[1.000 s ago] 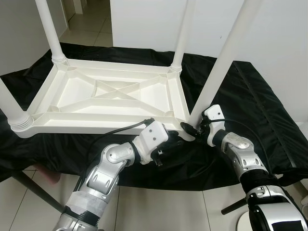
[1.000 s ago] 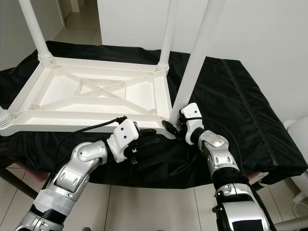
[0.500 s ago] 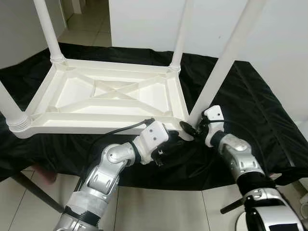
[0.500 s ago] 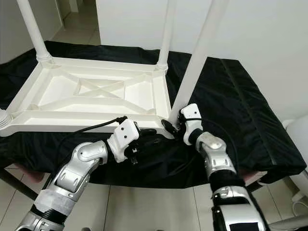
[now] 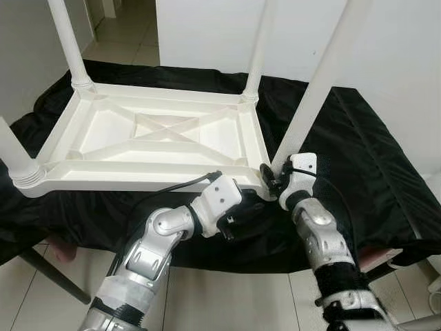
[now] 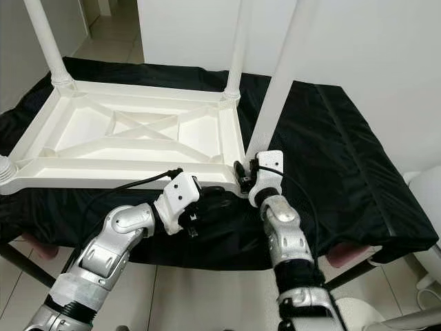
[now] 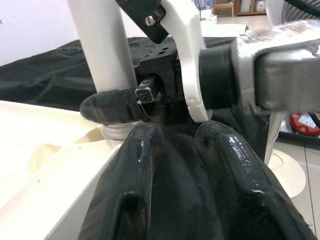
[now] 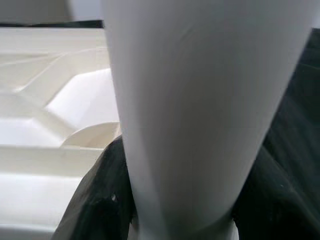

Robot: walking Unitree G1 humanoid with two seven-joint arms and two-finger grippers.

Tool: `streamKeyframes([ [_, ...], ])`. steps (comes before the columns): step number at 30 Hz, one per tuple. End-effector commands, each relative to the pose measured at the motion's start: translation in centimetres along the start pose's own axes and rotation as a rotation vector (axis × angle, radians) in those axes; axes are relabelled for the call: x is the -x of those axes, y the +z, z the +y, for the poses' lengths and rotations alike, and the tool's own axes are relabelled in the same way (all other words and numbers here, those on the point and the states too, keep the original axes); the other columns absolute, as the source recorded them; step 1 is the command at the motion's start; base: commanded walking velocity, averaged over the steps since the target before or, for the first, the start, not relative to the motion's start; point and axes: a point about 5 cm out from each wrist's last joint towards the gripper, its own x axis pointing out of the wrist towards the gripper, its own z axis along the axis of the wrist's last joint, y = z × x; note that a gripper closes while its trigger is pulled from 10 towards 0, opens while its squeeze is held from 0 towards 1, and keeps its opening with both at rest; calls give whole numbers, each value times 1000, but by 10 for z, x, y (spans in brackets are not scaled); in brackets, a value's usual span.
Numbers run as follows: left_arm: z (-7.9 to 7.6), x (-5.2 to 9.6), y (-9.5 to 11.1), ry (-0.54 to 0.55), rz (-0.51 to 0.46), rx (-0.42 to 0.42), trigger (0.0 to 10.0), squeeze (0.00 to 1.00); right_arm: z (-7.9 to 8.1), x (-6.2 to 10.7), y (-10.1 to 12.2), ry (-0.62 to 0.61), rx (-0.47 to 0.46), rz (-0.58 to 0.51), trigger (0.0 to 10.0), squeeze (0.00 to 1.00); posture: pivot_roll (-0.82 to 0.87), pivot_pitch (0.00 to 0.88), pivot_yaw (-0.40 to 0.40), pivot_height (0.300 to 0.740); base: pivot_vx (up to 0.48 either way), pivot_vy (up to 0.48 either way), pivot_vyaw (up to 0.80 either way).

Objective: Building children table

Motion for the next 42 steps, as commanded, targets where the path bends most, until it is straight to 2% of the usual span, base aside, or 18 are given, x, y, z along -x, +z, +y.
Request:
streamKeyframes([
  [1,0,-1,-1,55,6,2,10000,0,1,12,-18,-102,-7,82,10000,0,17,55,-81,740,0,0,0],
  [4,-1,-1,-1,54,6,2,10000,0,3,17,-19,-165,8,69,10000,0,19,54,-82,740,0,0,0],
  [6,-1,0,0,54,6,1,10000,0,7,22,-20,-219,-16,68,10000,0,25,52,-83,740,0,0,0],
  [9,-1,0,-1,53,9,2,10000,0,15,26,-20,-230,-35,69,10000,0,21,48,-81,740,0,0,0],
  [15,-2,0,-1,47,10,2,10000,0,17,29,-15,-225,-24,51,10000,0,20,46,-78,740,0,0,0],
  [16,-2,0,-1,46,9,1,10000,0,17,29,-14,-218,-26,43,10000,678,20,46,-78,740,0,0,0],
  [17,-1,0,-1,46,8,1,10000,0,17,30,-13,-213,-28,37,10000,678,20,46,-78,740,0,0,0],
  [18,-1,0,-1,47,8,0,10000,0,16,30,-12,-210,-33,29,10000,1000,22,47,-77,740,0,0,0],
  [24,-2,1,-1,48,10,1,10000,0,9,27,-7,-123,-76,14,10000,1000,21,47,-75,740,0,0,0],
  [25,-3,1,-2,47,12,1,10000,0,4,27,-4,-103,-51,6,10000,690,21,48,-76,740,0,0,0],
  [26,-3,1,-2,47,12,1,10000,0,4,27,-4,-103,-51,6,10000,690,21,48,-76,740,0,0,0],
  [27,-3,1,-2,46,12,2,10000,0,0,25,-3,-68,-39,10,10000,0,18,48,-75,740,0,0,0],
  [28,-3,1,-2,46,12,2,10000,0,0,25,-3,-68,-39,10,10000,0,18,48,-75,740,0,0,0],
  [31,-3,1,-2,45,11,2,10000,0,-7,23,-3,69,1,21,10000,0,17,47,-76,740,0,0,0],
  [36,-2,1,-1,46,11,0,10000,0,-15,17,-3,172,75,19,10000,0,20,45,-75,740,0,0,0],
  [40,-1,1,-1,48,11,0,10000,0,-19,12,-2,211,97,12,10000,0,22,43,-73,740,0,0,0],
  [42,0,0,-1,50,12,-4,10000,0,-22,7,0,269,119,16,10000,0,26,42,-73,740,0,0,0],
])
